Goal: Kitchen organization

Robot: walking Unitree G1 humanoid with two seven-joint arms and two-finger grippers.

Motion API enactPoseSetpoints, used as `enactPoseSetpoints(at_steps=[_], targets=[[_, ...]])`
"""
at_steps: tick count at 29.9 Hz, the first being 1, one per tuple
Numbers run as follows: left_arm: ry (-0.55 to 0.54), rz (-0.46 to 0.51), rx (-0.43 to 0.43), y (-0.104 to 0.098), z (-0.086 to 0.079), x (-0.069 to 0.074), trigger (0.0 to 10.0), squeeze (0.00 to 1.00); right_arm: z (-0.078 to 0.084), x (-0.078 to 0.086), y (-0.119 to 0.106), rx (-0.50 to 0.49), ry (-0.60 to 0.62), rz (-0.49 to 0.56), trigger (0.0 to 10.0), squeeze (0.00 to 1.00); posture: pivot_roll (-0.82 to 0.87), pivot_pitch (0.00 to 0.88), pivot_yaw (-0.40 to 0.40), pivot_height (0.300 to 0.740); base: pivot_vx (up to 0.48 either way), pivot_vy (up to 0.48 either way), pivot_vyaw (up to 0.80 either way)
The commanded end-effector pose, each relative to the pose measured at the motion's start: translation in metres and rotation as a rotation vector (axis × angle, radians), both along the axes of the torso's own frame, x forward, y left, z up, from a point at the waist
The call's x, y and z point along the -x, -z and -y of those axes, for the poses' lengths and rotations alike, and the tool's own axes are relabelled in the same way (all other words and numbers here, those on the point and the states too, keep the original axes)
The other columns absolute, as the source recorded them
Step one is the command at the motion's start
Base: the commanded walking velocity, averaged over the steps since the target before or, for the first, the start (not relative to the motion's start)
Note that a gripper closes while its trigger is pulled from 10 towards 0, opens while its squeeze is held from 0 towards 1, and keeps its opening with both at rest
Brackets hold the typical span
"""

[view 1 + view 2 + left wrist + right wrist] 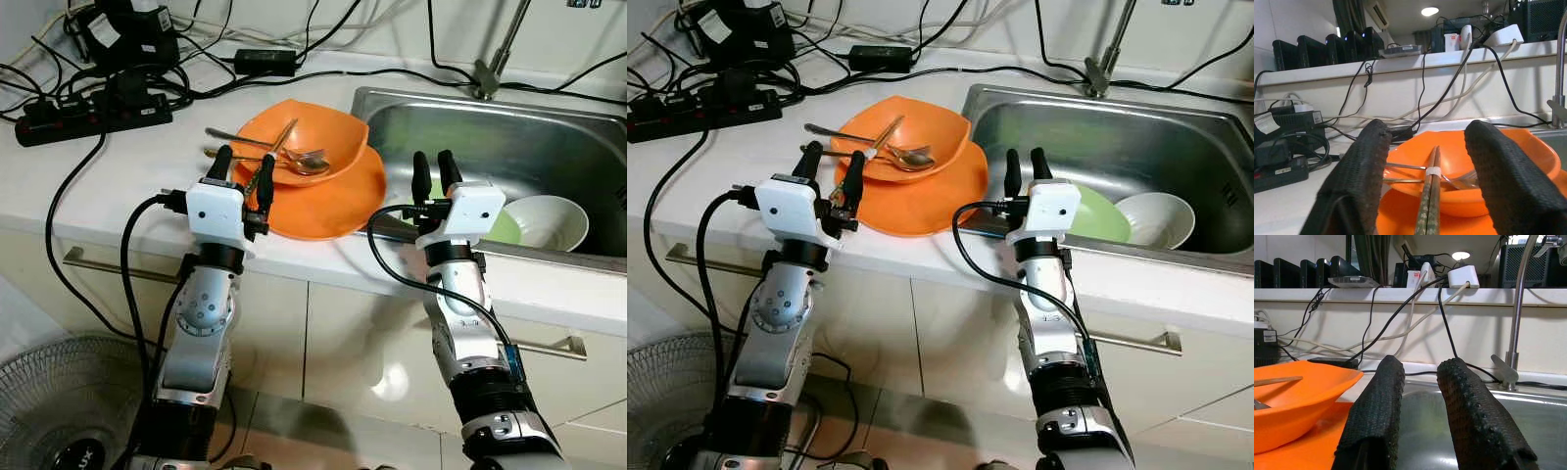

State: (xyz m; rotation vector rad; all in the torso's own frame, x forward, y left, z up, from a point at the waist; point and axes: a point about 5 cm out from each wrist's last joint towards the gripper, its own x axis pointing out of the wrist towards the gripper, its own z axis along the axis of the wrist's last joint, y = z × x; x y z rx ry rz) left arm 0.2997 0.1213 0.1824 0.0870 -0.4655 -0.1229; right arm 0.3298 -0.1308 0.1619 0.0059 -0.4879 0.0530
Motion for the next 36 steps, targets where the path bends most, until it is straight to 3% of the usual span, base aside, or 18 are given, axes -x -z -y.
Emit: enactPoseSetpoints(at_steps=[1, 11, 12, 27, 28, 29, 30, 31, 32, 33, 34, 35, 36], targets=[[-0.013, -0.024, -0.006, 0.008, -0.001, 0.001, 10.0, 1.0, -0.001, -0.001, -0.001, -0.003, -0.008, 0.007, 10.0, 0.0, 0.12, 0.035, -0.008, 0.74, 0.0, 0.0, 0.0], [-0.041, -0.095, -0.005, 0.027, -0.007, 0.001, 10.0, 1.0, -0.003, -0.002, -0.001, -0.001, -0.015, 0.005, 10.0, 0.0, 0.11, 0.047, -0.011, 0.74, 0.0, 0.0, 0.0], [-0.04, -0.101, -0.002, 0.028, -0.007, 0.0, 10.0, 0.0, -0.002, -0.002, -0.002, 0.0, -0.012, 0.006, 10.0, 0.0, 0.11, 0.046, -0.01, 0.74, 0.0, 0.0, 0.0], [-0.006, -0.137, 0.006, 0.035, -0.001, -0.007, 10.0, 0.0, 0.0, -0.001, -0.002, -0.001, -0.001, 0.008, 10.0, 0.0, 0.11, 0.052, -0.006, 0.74, 0.0, 0.0, 0.0], [0.001, -0.133, 0.006, 0.034, 0.0, -0.008, 6.5, 0.0, 0.0, -0.001, -0.002, -0.002, 0.0, 0.007, 10.0, 0.0, 0.11, 0.052, -0.006, 0.74, 0.0, 0.0, 0.0], [0.001, -0.133, 0.006, 0.034, 0.0, -0.008, 6.5, 0.0, 0.0, -0.001, -0.002, -0.002, 0.0, 0.007, 10.0, 0.0, 0.11, 0.052, -0.006, 0.74, 0.0, 0.0, 0.0], [0.003, -0.13, 0.006, 0.034, 0.001, -0.008, 3.5, 0.0, 0.0, -0.001, -0.001, -0.002, 0.0, 0.007, 10.0, 0.0, 0.1, 0.055, -0.003, 0.74, 0.0, 0.0, 0.0], [0.005, -0.127, 0.006, 0.033, 0.001, -0.008, 3.3, 0.0, 0.0, 0.0, -0.001, -0.002, 0.0, 0.007, 10.0, 0.0, 0.1, 0.055, -0.003, 0.74, 0.0, 0.0, 0.0], [0.006, -0.124, 0.007, 0.032, 0.001, -0.008, 3.3, 0.0, 0.0, 0.0, -0.001, -0.003, 0.001, 0.007, 10.0, 0.0, 0.1, 0.056, -0.003, 0.74, 0.0, 0.0, 0.0], [0.008, -0.117, 0.005, 0.03, 0.002, -0.009, 6.6, 0.0, 0.0, 0.0, -0.001, -0.003, 0.002, 0.007, 10.0, 0.0, 0.1, 0.055, -0.003, 0.74, 0.0, 0.0, 0.0], [0.009, -0.113, 0.004, 0.029, 0.002, -0.009, 6.6, 0.0, 0.001, 0.0, -0.001, -0.003, 0.003, 0.006, 10.0, 0.0, 0.1, 0.055, -0.003, 0.74, 0.0, 0.0, 0.0], [0.01, -0.11, 0.003, 0.028, 0.003, -0.009, 10.0, 0.0, 0.001, 0.0, -0.001, -0.003, 0.004, 0.006, 10.0, 0.0, 0.1, 0.056, -0.002, 0.74, 0.0, 0.0, 0.0], [0.012, -0.108, 0.002, 0.028, 0.003, -0.01, 10.0, 0.0, 0.001, 0.0, 0.0, -0.003, 0.004, 0.005, 10.0, 0.0, 0.1, 0.056, -0.002, 0.74, 0.0, 0.0, 0.0]])
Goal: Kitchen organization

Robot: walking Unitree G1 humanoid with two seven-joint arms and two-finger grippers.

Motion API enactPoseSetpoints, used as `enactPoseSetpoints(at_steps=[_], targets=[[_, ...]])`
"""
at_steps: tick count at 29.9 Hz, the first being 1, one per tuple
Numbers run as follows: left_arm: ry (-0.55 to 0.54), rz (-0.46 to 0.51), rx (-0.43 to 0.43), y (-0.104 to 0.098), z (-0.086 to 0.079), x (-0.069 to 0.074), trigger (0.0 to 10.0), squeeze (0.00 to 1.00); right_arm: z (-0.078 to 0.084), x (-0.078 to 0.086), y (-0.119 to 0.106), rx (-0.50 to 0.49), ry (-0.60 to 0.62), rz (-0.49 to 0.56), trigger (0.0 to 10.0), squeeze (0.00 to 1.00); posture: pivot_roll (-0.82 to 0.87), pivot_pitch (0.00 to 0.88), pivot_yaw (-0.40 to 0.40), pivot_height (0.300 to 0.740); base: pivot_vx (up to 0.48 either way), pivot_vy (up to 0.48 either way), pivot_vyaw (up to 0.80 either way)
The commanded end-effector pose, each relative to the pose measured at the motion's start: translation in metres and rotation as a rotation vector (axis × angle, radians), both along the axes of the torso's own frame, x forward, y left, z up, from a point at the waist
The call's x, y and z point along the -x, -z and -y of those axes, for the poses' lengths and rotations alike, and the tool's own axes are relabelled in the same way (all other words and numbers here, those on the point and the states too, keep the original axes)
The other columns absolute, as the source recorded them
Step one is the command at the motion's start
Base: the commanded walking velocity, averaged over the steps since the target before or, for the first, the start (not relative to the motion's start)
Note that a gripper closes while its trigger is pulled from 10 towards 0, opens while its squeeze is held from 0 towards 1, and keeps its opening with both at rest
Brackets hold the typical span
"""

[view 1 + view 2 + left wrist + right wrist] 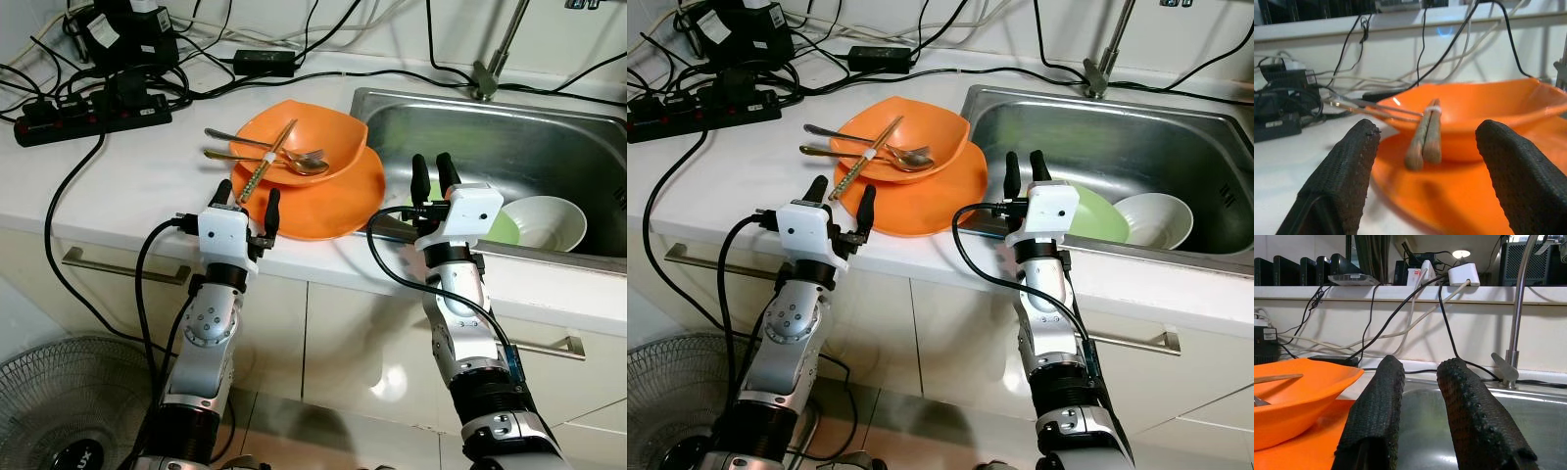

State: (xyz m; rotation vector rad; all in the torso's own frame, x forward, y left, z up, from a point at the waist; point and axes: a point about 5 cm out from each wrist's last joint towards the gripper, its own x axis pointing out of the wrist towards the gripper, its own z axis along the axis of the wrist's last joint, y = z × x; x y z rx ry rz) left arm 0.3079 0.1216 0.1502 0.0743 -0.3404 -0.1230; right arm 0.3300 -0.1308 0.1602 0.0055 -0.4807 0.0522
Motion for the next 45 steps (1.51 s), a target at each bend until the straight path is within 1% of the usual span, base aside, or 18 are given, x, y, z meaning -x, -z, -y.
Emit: enactPoseSetpoints(at_steps=[1, 6, 7, 8, 9, 10, 11, 12, 13, 18, 19, 20, 24, 45], targets=[[0.016, 0.019, -0.002, -0.0044, 0.0036, -0.0018, 10.0, 0.0, 0.0004, 0.0001, -0.0021, -0.003, 0.003, 0.012, 10.0, 0.0, 0.1, 0.056, -0.001, 0.74, 0.0, 0.0, 0.0], [0.019, 0.03, -0.004, -0.0064, 0.0043, -0.0025, 9.9, 0.0, 0.0009, 0.0, -0.0025, -0.003, 0.004, 0.014, 10.0, 0.0, 0.1, 0.054, 0.0, 0.74, 0.0, 0.0, 0.0], [0.019, 0.034, -0.004, -0.0073, 0.0046, -0.0026, 8.5, 0.0, 0.0012, 0.0, -0.0026, -0.003, 0.005, 0.014, 10.0, 0.0, 0.1, 0.054, 0.0, 0.74, 0.0, 0.0, 0.0], [0.02, 0.038, -0.003, -0.0083, 0.0051, -0.0028, 4.9, 0.0, 0.0014, 0.0, -0.0026, -0.002, 0.005, 0.014, 10.0, 0.0, 0.1, 0.051, 0.001, 0.74, 0.0, 0.0, 0.0], [0.021, 0.041, -0.002, -0.0092, 0.0055, -0.0029, 4.0, 0.0, 0.0016, 0.0001, -0.0026, -0.001, 0.005, 0.015, 10.0, 0.0, 0.1, 0.051, 0.001, 0.74, 0.0, 0.0, 0.0], [0.024, 0.04, 0.0, -0.0095, 0.0059, -0.0032, 2.8, 0.0, 0.0017, 0.0001, -0.0026, 0.0, 0.005, 0.015, 10.0, 0.0, 0.1, 0.05, 0.001, 0.74, 0.0, 0.0, 0.0], [0.027, 0.037, 0.001, -0.0089, 0.0065, -0.0035, 5.1, 0.0, 0.0017, 0.0001, -0.0026, 0.0, 0.005, 0.015, 10.0, 0.0, 0.1, 0.047, 0.001, 0.74, 0.0, 0.0, 0.0], [0.028, 0.034, 0.002, -0.0083, 0.0069, -0.0036, 5.1, 0.0, 0.0016, 0.0001, -0.0026, 0.0, 0.005, 0.015, 10.0, 0.0, 0.1, 0.047, 0.001, 0.74, 0.0, 0.0, 0.0], [0.029, 0.031, 0.002, -0.0077, 0.0072, -0.0037, 10.0, 0.0, 0.0016, 0.0001, -0.0027, 0.001, 0.005, 0.016, 10.0, 0.0, 0.09, 0.045, 0.002, 0.74, 0.0, 0.0, 0.0], [0.031, 0.026, 0.007, -0.0064, 0.0079, -0.0037, 10.0, 0.0, 0.0019, 0.0003, -0.0028, 0.002, 0.004, 0.017, 10.0, 0.0, 0.09, 0.039, 0.002, 0.74, 0.0, 0.0, 0.0], [0.03, 0.026, 0.007, -0.0064, 0.0079, -0.0037, 7.1, 0.0, 0.0018, 0.0003, -0.0028, 0.002, 0.003, 0.018, 10.0, 0.0, 0.09, 0.038, 0.001, 0.74, 0.0, 0.0, 0.0], [0.029, 0.024, 0.011, -0.0062, 0.0078, -0.0038, 0.0, 0.0, 0.0017, 0.0002, -0.0029, 0.003, 0.003, 0.017, 10.0, 0.0, 0.09, 0.037, 0.0, 0.74, 0.0, 0.0, 0.0], [0.02, 0.022, 0.025, -0.0066, 0.0065, -0.0044, 0.0, 0.0, 0.0011, -0.0001, -0.0031, 0.006, -0.001, 0.017, 10.0, 0.0, 0.1, 0.039, -0.001, 0.74, 0.0, 0.0, 0.0], [0.009, 0.024, 0.026, -0.0081, 0.0049, -0.0053, 0.0, 0.0, 0.0036, -0.0003, -0.0031, 0.01, 0.008, 0.016, 10.0, 0.0, 0.1, 0.051, -0.004, 0.74, 0.0, 0.0, 0.0]])
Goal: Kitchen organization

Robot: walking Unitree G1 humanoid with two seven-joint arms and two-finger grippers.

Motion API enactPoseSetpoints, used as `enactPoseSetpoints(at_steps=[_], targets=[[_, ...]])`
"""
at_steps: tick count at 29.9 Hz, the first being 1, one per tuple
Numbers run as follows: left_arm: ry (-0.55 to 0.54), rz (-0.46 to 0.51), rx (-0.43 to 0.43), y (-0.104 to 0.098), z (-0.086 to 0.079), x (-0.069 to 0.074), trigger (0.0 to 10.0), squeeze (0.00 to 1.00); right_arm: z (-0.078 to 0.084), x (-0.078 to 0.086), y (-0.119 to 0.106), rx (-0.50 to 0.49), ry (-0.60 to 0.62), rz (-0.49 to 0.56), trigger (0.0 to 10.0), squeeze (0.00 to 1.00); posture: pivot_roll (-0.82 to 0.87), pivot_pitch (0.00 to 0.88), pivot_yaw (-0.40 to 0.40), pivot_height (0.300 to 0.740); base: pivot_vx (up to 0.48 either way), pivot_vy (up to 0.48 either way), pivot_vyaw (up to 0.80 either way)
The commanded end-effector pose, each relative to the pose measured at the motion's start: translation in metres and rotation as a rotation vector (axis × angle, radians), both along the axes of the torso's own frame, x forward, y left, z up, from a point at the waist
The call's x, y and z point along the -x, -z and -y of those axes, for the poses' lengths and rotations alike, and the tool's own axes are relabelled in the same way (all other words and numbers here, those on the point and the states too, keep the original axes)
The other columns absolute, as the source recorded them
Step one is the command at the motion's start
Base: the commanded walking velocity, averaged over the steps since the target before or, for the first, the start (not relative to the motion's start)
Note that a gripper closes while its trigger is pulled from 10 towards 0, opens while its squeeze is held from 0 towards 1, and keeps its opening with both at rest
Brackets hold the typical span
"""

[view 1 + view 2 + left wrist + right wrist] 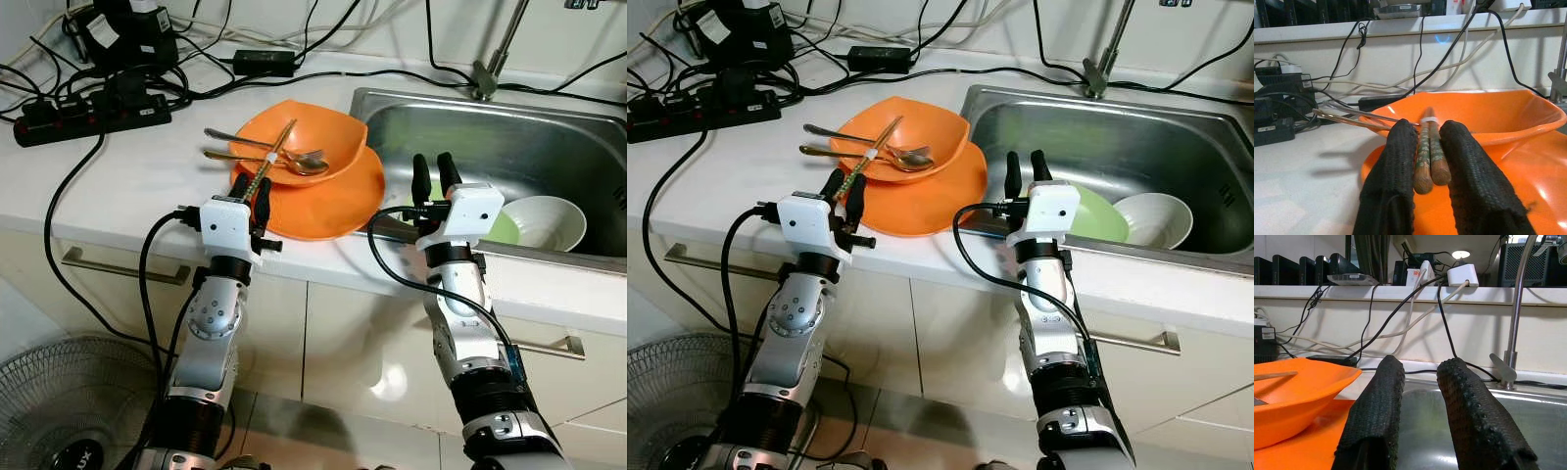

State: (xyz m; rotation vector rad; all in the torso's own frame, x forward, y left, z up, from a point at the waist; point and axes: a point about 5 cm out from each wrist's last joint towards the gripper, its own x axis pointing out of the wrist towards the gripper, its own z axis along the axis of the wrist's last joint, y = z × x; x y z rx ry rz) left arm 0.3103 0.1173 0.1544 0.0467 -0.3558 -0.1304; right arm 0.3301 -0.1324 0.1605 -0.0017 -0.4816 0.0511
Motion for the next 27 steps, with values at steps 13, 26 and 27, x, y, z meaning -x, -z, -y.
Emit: enactPoseSetpoints(at_steps=[13, 26, 27], targets=[[0.006, 0.094, -0.018, -0.025, 0.004, -0.003, 0.0, 0.0, 0.001, -0.002, -0.004, 0.001, 0.002, 0.018, 10.0, 0.0, 0.1, 0.046, -0.008, 0.74, 0.0, 0.0, 0.0], [0.178, 0.243, -0.043, -0.08, 0.035, -0.003, 10.0, 0.0, -0.002, -0.005, -0.005, 0.029, 0.003, 0.012, 10.0, 0.0, 0.11, 0.022, -0.005, 0.74, 0.0, 0.0, 0.0], [0.201, 0.223, -0.036, -0.079, 0.038, -0.004, 10.0, 0.0, -0.002, -0.006, -0.005, 0.035, 0.008, 0.01, 10.0, 0.0, 0.11, 0.014, -0.002, 0.74, 0.0, 0.0, 0.0]])
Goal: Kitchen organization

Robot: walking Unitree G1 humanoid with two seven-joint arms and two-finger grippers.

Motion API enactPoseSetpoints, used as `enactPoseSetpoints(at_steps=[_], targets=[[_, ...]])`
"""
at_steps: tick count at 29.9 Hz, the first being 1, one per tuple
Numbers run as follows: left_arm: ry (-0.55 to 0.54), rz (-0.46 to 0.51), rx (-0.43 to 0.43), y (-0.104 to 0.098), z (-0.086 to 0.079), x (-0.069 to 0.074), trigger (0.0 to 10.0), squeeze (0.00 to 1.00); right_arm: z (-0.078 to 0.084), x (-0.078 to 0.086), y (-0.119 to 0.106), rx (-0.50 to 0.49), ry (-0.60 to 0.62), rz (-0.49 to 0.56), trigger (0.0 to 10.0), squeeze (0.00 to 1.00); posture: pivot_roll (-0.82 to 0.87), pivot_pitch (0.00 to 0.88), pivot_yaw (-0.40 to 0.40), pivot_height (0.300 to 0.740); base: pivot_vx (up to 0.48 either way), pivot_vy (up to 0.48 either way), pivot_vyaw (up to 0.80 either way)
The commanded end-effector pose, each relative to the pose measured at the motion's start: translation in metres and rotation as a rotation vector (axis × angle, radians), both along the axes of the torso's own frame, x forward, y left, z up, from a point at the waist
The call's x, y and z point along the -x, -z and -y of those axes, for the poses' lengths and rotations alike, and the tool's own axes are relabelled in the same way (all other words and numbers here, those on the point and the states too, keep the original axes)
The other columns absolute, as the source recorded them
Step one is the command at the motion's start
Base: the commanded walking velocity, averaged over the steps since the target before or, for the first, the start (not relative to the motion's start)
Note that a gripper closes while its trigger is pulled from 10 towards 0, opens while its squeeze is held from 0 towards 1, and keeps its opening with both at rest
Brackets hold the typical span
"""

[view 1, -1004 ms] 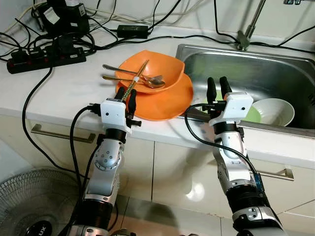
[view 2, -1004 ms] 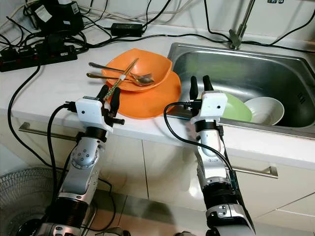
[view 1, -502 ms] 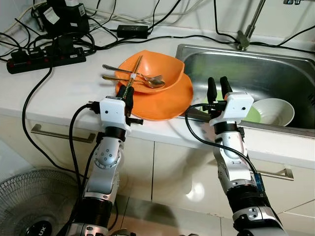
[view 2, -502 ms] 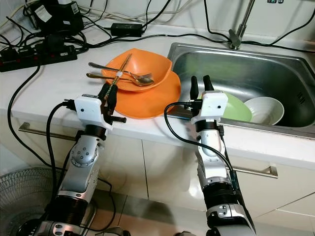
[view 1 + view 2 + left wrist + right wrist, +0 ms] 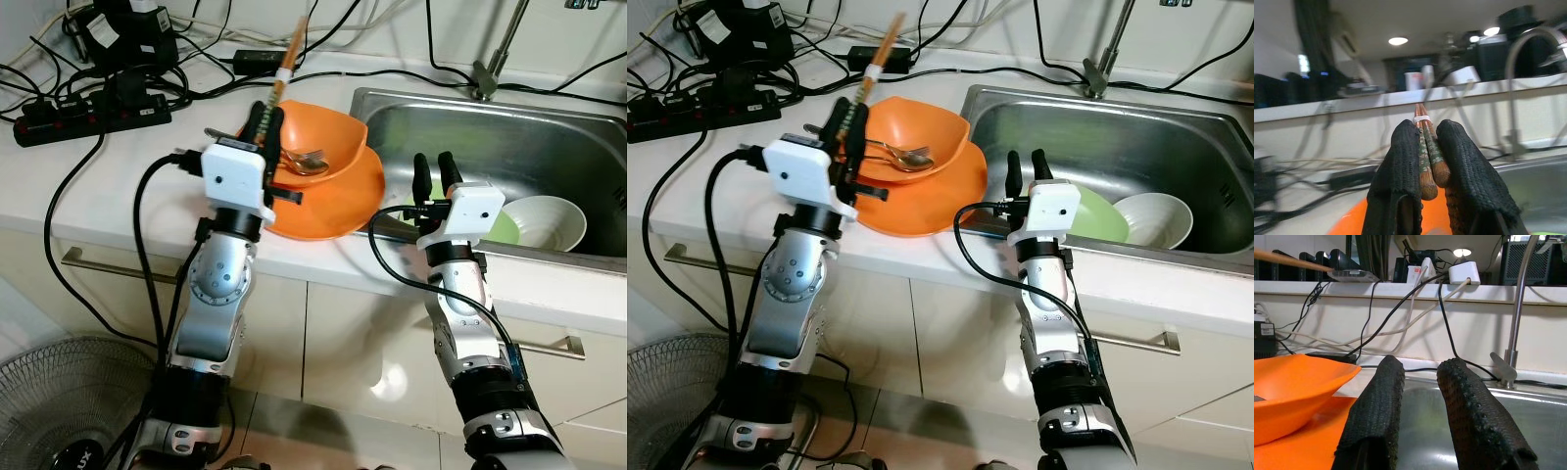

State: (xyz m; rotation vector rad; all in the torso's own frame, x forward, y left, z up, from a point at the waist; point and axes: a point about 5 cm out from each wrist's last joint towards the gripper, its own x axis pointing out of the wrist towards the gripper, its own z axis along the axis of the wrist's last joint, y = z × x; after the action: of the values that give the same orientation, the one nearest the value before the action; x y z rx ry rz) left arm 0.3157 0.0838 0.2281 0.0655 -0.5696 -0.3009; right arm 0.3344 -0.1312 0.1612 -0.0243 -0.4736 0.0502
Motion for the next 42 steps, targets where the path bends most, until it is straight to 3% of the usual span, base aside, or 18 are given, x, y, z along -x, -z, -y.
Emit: enactPoseSetpoints(at_steps=[1, 7, 8, 9, 10, 13, 14, 16, 20, 23, 25, 26, 27, 28, 37, 42], targets=[[0.072, -0.022, 0.011, -0.005, 0.009, 0.0, 10.0, 0.0, 0.0, -0.003, -0.006, 0.021, 0.008, 0.018, 10.0, 0.0, 0.1, 0.011, 0.0, 0.74, 0.0, 0.0, 0.0], [0.171, -0.088, 0.034, -0.004, 0.018, -0.004, 10.0, 0.0, 0.006, -0.011, -0.009, 0.089, 0.051, 0.01, 10.0, 0.0, 0.1, 0.0, 0.01, 0.74, 0.0, 0.0, 0.0], [0.19, -0.1, 0.025, -0.004, 0.021, -0.005, 10.0, 0.0, 0.009, -0.014, -0.009, 0.1, 0.072, 0.004, 10.0, 0.3, 0.1, 0.0, 0.01, 0.74, 0.0, 0.0, 0.0], [0.201, -0.107, 0.021, -0.004, 0.022, -0.006, 10.0, 0.0, 0.011, -0.016, -0.01, 0.107, 0.088, 0.001, 10.0, 0.7, 0.1, 0.0, 0.01, 0.74, 0.0, 0.0, 0.0], [0.218, -0.118, 0.026, -0.004, 0.024, -0.006, 10.0, 0.0, 0.016, -0.019, -0.01, 0.125, 0.118, -0.017, 10.0, 1.0, 0.1, 0.0, 0.012, 0.74, 0.0, 0.0, 0.0], [0.236, -0.13, 0.034, -0.003, 0.026, -0.005, 10.0, 0.0, 0.019, -0.022, -0.008, 0.154, 0.143, -0.036, 10.0, 1.0, 0.1, 0.0, 0.015, 0.74, 0.0, 0.0, 0.0], [0.264, -0.148, 0.015, 0.002, 0.029, -0.003, 10.0, 0.0, 0.021, -0.023, -0.01, 0.233, 0.177, -0.023, 10.0, 1.0, 0.1, 0.0, 0.019, 0.74, 0.0, 0.0, 0.0], [0.283, -0.169, 0.016, 0.006, 0.032, -0.001, 10.0, 0.0, 0.022, -0.025, -0.013, 0.293, 0.195, -0.004, 10.0, 1.0, 0.1, 0.0, 0.018, 0.74, 0.0, 0.0, 0.0], [0.298, -0.182, 0.016, 0.009, 0.034, 0.001, 10.0, 0.0, 0.024, -0.027, -0.016, 0.319, 0.216, 0.006, 10.0, 1.0, 0.1, 0.0, 0.017, 0.74, 0.0, 0.0, 0.0], [0.334, -0.195, 0.001, 0.011, 0.038, 0.003, 10.0, 0.0, 0.021, -0.032, -0.023, 0.468, 0.241, 0.046, 10.0, 1.0, 0.1, 0.0, 0.021, 0.74, 0.0, 0.0, 0.0], [0.35, -0.201, -0.01, 0.013, 0.04, 0.004, 10.0, 0.0, 0.021, -0.034, -0.025, 0.511, 0.256, 0.061, 10.0, 1.0, 0.1, 0.0, 0.022, 0.74, 0.0, 0.0, 0.0], [0.366, -0.207, -0.021, 0.014, 0.041, 0.006, 10.0, 0.0, 0.02, -0.036, -0.028, 0.548, 0.269, 0.079, 10.0, 0.42, 0.1, 0.0, 0.024, 0.74, 0.0, 0.0, 0.0], [0.366, -0.207, -0.021, 0.014, 0.041, 0.006, 10.0, 0.0, 0.02, -0.036, -0.028, 0.548, 0.269, 0.079, 10.0, 0.42, 0.1, 0.0, 0.024, 0.74, 0.0, 0.0, 0.0], [0.385, -0.214, -0.032, 0.016, 0.043, 0.008, 10.0, 0.0, 0.02, -0.037, -0.031, 0.6, 0.284, 0.101, 10.0, 0.0, 0.1, 0.0, 0.025, 0.74, 0.0, 0.0, 0.0], [0.415, -0.201, -0.056, 0.013, 0.045, 0.012, 10.0, 0.0, 0.013, -0.038, -0.03, 0.701, 0.286, 0.143, 10.0, 0.0, 0.11, 0.002, 0.02, 0.74, 0.0, 0.0, 0.0], [0.308, -0.151, -0.052, 0.006, 0.036, 0.007, 10.0, 0.0, 0.013, -0.038, -0.028, 0.701, 0.296, 0.149, 10.0, 0.0, 0.11, 0.012, 0.021, 0.74, 0.0, 0.0, 0.0]])
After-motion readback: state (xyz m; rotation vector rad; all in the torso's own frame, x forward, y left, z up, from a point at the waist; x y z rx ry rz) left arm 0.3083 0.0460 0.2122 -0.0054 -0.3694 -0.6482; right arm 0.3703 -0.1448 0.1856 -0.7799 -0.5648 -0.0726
